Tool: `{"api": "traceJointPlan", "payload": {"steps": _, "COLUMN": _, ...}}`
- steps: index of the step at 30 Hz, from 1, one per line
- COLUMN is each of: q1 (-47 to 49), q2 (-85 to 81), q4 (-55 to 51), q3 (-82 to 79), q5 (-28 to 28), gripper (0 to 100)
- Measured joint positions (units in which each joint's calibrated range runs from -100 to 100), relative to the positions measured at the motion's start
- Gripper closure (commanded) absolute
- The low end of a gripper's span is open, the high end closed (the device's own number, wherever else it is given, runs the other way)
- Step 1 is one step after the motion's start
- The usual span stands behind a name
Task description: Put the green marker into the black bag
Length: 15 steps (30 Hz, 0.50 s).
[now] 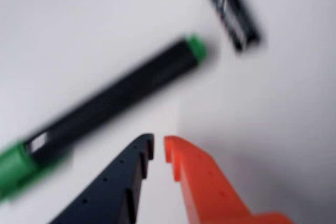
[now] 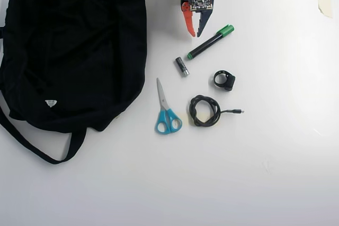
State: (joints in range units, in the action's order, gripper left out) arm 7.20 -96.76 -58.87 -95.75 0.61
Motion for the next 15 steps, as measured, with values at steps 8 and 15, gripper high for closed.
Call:
{"api": "traceJointPlan", "payload": {"steps": 8, "q1": 0.00, "q2": 18.43, "q4": 19.15, "q3": 12.34, "q5": 0.00, "gripper": 98}}
{"api": "traceJointPlan", "payload": {"steps": 15, "q1": 0.00, "q2": 37.53, "q4": 34.01, "q3": 28.14, "q5": 0.00, "gripper": 98}}
